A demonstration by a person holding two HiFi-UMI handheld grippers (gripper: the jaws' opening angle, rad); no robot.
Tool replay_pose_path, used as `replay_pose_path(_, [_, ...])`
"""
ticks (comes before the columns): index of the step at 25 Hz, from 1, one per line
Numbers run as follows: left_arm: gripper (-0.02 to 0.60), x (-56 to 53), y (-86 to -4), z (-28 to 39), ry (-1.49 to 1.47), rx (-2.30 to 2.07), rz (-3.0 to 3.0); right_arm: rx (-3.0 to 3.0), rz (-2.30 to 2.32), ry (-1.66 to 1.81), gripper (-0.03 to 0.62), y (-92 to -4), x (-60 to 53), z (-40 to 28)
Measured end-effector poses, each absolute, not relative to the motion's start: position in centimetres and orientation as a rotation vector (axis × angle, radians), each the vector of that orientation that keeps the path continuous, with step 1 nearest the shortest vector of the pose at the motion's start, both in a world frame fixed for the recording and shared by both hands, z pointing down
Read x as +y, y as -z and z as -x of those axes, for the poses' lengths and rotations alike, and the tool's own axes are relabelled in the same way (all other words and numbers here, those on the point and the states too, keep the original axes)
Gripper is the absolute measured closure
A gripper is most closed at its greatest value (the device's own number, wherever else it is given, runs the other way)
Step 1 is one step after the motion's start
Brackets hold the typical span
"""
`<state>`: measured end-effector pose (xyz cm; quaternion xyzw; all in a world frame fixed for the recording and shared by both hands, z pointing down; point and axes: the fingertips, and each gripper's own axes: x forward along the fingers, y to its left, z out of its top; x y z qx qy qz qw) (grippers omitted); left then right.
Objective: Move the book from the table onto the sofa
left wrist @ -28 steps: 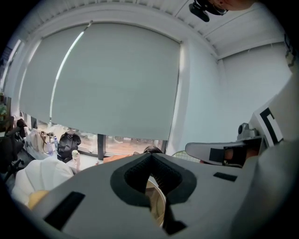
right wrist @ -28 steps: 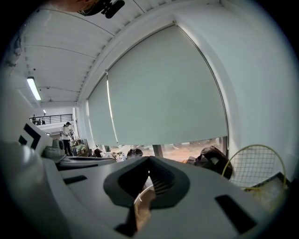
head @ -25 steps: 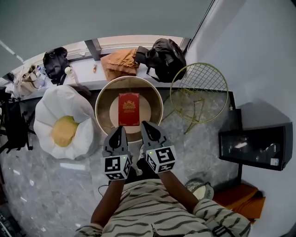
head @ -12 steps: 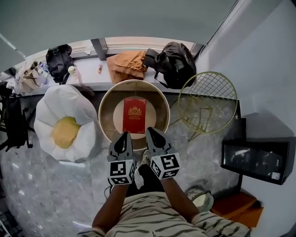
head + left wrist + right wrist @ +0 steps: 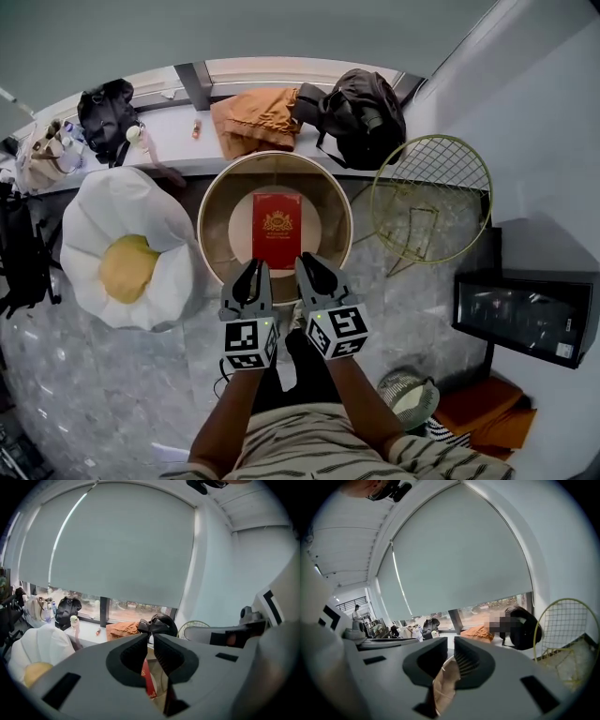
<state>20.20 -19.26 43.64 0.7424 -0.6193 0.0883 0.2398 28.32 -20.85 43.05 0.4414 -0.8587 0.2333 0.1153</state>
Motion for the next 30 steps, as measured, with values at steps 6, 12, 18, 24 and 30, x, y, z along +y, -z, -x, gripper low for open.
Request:
replay_pose_path(6, [0.514,-20.5,-48.0,-17.6,-0.246,-1.664,-1.97,-2.45,-1.301,-0.736,0.526,-47.1,-22.5,-27.6])
replay_pose_path(12, [0.477,-21.5,-52.5,-17.3,-0.277,-1.593,-1.944,-2.372,-1.326,-0.806,0.483,-51.8,-23.6,-27.9])
replay_pose_path(18, [0.445,-22.3,-56.5,-17.2,-0.279,-1.503,-1.891,-2.306,-1.321,-0.868,0.443,-55.6,-23.7,-28.2])
replay_pose_path(24, [0.4,-22.3,-60.1,-17.0,-0.338,-1.443,-1.848,-2.227,-1.302,-0.963,0.393,-60.0,-23.7,-28.4])
replay_pose_path(30, [0.337,-22.0,-64.6,-17.4,-0.359,-1.34,-1.775,-2.128,-1.242,-1.098,0.327,-64.3,-24.0,-28.4])
